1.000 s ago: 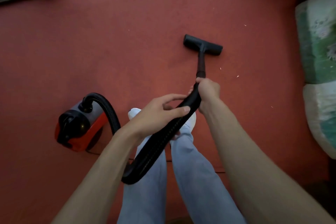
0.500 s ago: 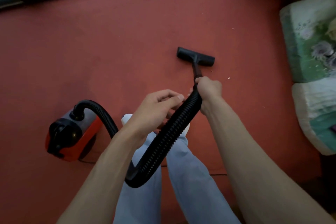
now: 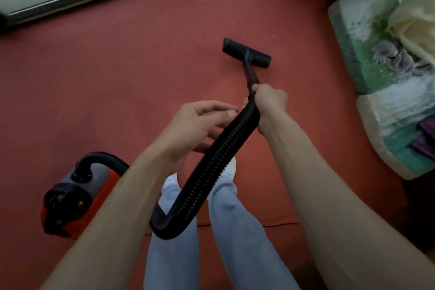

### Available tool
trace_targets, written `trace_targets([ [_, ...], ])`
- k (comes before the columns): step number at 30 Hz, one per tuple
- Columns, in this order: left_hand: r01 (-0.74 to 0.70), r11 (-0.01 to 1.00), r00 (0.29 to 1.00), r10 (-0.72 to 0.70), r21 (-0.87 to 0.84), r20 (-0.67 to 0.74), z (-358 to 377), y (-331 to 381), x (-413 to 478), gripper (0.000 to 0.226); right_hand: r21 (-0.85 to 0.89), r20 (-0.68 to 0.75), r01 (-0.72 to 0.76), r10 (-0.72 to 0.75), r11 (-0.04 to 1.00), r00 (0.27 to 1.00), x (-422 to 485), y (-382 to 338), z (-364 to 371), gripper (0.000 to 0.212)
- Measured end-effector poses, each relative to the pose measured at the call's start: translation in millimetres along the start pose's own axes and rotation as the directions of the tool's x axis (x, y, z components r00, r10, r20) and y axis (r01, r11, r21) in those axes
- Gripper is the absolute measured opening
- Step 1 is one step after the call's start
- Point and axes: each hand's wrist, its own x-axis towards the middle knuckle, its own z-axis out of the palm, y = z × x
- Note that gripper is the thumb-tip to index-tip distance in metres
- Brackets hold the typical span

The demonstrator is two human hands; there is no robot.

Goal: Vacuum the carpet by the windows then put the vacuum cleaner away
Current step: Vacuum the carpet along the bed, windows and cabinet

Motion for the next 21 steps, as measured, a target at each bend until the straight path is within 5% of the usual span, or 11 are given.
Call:
trace_targets([
  [8, 0.136, 0.972, 0.97, -0.17, 0.189, 0.175, -11, -19, -33, 0.016, 0.122, -0.053, -0.104, 0.111, 0.987, 0.992, -64, 63, -14, 0.009],
  [14, 0.142, 0.954, 0.981, -0.171, 0.264, 0.091, -19, -32, -24, 0.012, 0.2, -0.064, -0.235, 0.252, 0.951, 0.966, -51, 84, 8, 0.017],
  [21, 0.085, 0.974, 0.98, -0.119, 0.211, 0.156, -16, -31, 2, 0.039, 0.146, -0.11, -0.126, 0.143, 0.981, 0.984, -5, 65, 14, 0.01],
])
